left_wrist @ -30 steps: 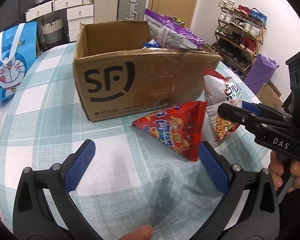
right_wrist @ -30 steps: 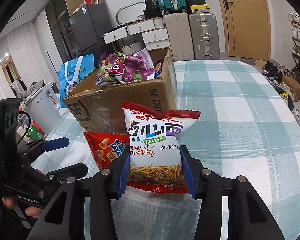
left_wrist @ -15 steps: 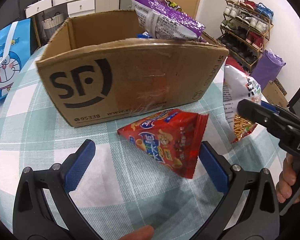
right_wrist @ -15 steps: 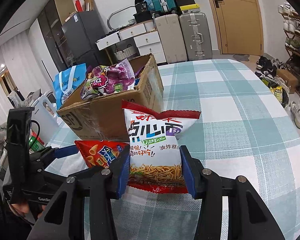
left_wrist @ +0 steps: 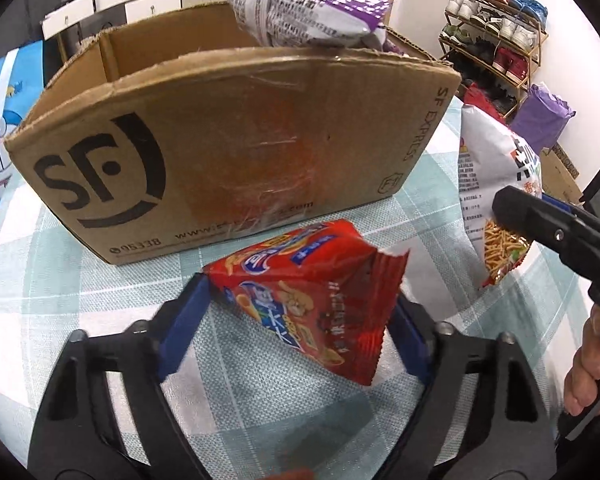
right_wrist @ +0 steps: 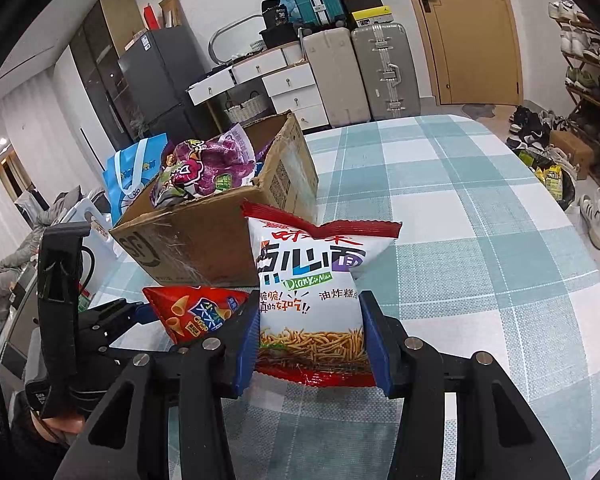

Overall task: Organize snacks
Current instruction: 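Grasp the red chip bag with the left gripper while the right grasps the white noodle-snack bag, then lift both bags and lower them into the cardboard box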

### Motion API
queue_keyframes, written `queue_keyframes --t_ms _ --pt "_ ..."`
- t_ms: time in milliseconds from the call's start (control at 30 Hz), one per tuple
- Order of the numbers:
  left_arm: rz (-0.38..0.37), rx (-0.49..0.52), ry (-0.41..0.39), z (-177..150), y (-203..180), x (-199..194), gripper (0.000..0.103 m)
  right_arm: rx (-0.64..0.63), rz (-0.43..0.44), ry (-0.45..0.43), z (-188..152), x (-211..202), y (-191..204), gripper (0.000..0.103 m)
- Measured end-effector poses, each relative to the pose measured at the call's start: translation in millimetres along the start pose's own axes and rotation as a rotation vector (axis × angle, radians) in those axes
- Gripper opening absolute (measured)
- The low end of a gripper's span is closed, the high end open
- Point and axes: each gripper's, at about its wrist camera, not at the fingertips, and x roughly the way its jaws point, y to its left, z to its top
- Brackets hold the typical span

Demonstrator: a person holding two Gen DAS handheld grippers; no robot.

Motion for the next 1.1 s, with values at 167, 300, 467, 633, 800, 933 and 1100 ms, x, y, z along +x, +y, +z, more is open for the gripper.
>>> queue_keyframes --t_ms 167,300,467,633,800,933,1100 --pt "-0.008 0.005 -0.026 -0.3 -2.9 -3.2 0.056 -0.013 0.001 0.007 -1.8 2.3 4.1 0.047" --pt "-0.032 0.007 -0.027 -2.4 -6.7 -6.7 0.037 -0.019 0.006 0.012 -3.0 4.0 7.6 0.047" --pt "-0.026 0.020 -0.041 -8.2 -15.3 -9.8 0.035 -0.026 0.012 0.014 -3.7 6.0 10.2 0.047" --pt "-0.038 0.023 -0.060 -18.7 -14.7 -20.1 0.035 -0.031 0.016 0.016 -4.5 7.3 11.4 0.047" --pt "-0.042 0.013 -0.082 -39.3 -3.2 -38.7 0.035 -0.036 0.018 0.010 -4.3 7.1 12.6 0.047" --pt "-0.052 -0.002 -0.110 -49.4 5.5 -56.7 0.035 -0.047 0.027 -0.003 -4.2 5.3 16.1 0.047" --pt "-0.054 -0.019 -0.147 -57.9 13.3 -77.3 0.035 -0.057 0.045 -0.026 -2.2 -0.4 23.1 0.047"
